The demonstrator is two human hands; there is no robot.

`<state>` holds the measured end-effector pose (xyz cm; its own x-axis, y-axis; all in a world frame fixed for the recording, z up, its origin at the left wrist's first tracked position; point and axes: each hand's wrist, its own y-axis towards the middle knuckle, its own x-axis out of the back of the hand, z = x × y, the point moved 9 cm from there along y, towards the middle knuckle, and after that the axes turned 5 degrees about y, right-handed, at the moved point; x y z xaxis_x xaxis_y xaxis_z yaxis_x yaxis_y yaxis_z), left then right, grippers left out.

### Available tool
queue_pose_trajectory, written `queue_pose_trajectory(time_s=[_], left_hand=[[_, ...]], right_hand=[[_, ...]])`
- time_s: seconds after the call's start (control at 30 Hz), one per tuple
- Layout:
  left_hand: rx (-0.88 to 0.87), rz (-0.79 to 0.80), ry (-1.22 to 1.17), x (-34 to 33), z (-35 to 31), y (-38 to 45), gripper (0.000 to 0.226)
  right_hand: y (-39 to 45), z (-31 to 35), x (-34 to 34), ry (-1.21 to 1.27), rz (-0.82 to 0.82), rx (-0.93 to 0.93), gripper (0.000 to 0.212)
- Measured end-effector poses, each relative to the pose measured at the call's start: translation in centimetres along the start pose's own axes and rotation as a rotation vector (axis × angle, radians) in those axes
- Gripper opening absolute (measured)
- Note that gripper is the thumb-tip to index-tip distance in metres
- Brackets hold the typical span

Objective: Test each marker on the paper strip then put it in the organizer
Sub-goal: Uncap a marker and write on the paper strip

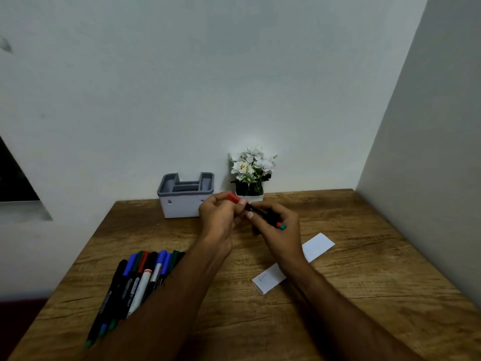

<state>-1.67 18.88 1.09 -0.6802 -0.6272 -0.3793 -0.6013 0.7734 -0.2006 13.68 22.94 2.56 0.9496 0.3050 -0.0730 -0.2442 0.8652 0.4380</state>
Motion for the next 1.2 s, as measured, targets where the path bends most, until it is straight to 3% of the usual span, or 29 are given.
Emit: queue_pose_trajectory(time_s=[0.07,0.17,0.33,0.6,0.77,0.97,1.2], left_hand=[[-0.107,-0.042,0.061,1.1,-2.0,0.5,0.035],[-0.284,-0.047,0.187,2.2,-5.7,1.3,0.038],[-0.487,-0.077,0.376,3.4,-10.7,2.6,0.031],[-0.721,-0.184,0.582,2.8,-16.6,6.0,0.029],[-0.665,-0.191,0.651,2.0,-15.0,8.7,0.031],[-0.606,-0.187,0.916,2.2,-11.7,9.8,0.025],[-0.614,-0.22,0.931,3.1,-11.0,9.6,0.015]], right_hand=[[0.3,-0.9,-1.4,-0.137,0.083,-0.048,0.031],[0.5,-2.1,-3.2,-0.534,0.242,-0.063,0.044],[-0.1,-2.5,-6.4,-0.894,0.486,0.097,0.044],[-1.3,-3.5,-8.6,-0.96,0.563,0.184,0.025],[-1.2,-3.8,-8.6,-0.968,0.561,0.199,0.025],[-1.4,-3.8,-8.7,-0.981,0.556,0.218,0.028],[-1.7,-3.3,-8.7,-0.984,0.547,0.229,0.026]])
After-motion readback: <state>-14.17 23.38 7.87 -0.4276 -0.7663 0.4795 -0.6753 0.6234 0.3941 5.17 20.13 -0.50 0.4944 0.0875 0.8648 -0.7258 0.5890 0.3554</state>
